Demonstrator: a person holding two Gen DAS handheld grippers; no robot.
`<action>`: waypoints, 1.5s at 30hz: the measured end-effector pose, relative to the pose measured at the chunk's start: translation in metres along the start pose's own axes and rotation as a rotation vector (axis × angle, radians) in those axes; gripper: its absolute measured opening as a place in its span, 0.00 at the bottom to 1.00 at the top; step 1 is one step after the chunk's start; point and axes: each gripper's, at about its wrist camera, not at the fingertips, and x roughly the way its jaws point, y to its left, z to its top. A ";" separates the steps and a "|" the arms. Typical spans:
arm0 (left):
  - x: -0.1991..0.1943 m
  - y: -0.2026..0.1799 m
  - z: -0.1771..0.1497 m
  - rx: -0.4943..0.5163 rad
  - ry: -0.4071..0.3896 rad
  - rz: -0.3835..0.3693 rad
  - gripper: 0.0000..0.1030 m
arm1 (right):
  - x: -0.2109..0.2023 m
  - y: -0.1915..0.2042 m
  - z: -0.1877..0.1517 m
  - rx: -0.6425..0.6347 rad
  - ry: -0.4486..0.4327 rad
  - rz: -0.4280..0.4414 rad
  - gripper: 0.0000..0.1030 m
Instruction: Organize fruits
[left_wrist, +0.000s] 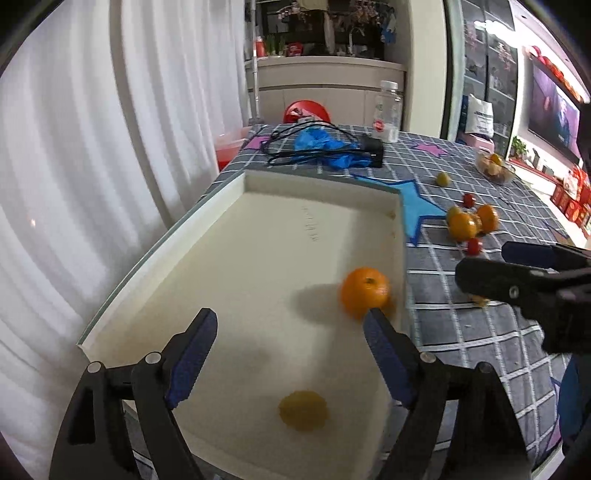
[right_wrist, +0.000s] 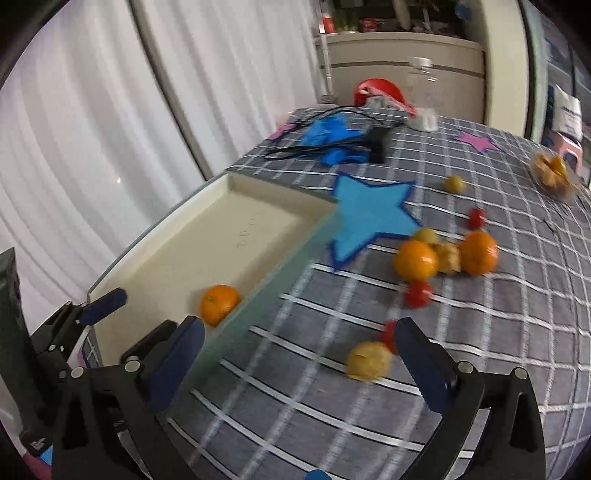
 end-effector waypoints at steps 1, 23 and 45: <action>-0.002 -0.005 0.001 0.008 0.000 -0.007 0.82 | -0.002 -0.007 -0.001 0.012 0.000 -0.008 1.00; 0.029 -0.149 -0.005 0.183 0.101 -0.121 0.84 | -0.036 -0.150 -0.060 0.156 0.048 -0.392 1.00; 0.041 -0.145 -0.008 0.109 0.132 -0.183 1.00 | -0.033 -0.148 -0.059 0.148 0.056 -0.402 1.00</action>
